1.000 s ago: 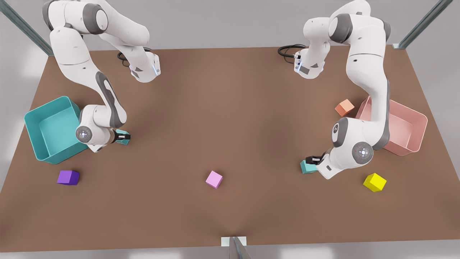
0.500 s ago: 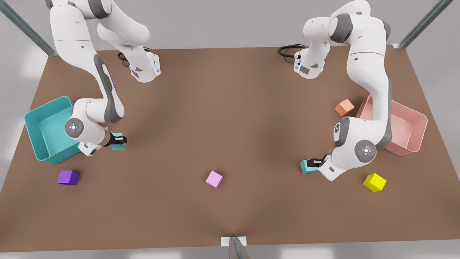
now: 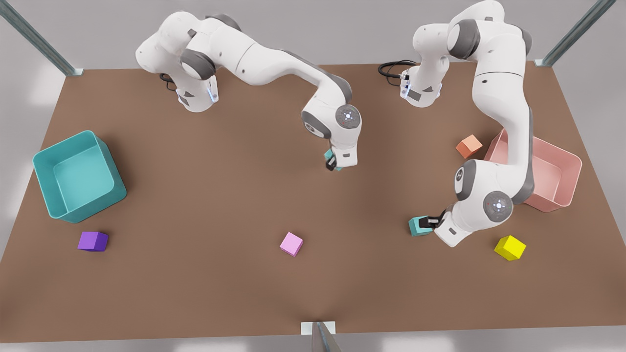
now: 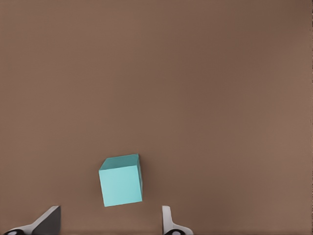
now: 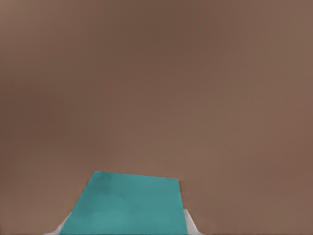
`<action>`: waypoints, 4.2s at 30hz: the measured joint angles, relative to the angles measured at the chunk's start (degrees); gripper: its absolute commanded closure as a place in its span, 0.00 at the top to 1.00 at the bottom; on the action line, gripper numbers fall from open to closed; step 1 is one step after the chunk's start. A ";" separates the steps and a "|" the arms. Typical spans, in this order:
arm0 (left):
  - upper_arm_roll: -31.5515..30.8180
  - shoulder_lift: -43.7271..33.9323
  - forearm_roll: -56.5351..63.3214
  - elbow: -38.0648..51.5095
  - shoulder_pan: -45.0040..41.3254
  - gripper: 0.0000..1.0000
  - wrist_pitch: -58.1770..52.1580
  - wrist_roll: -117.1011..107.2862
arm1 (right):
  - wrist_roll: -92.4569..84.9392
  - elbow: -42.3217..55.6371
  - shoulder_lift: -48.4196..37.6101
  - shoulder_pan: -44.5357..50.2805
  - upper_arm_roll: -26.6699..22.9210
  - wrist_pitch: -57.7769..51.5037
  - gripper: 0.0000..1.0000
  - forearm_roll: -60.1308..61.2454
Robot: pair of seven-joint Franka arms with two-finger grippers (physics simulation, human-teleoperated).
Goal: Stack the two blue cubes on top of each other
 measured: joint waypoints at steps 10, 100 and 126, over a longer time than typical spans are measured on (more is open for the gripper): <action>0.17 4.02 2.98 -0.26 -0.83 1.00 -0.15 -2.54 | 11.17 -1.47 8.60 4.93 -0.50 9.24 0.47 -5.72; -28.91 -9.89 13.19 -40.72 -6.16 1.00 23.60 -54.11 | 8.00 -47.13 -37.17 -53.59 -6.79 7.21 1.00 -1.24; 4.45 -26.83 2.79 -4.17 0.68 1.00 -16.89 -29.03 | 4.63 -47.24 -37.35 -55.61 -6.83 7.19 1.00 -1.38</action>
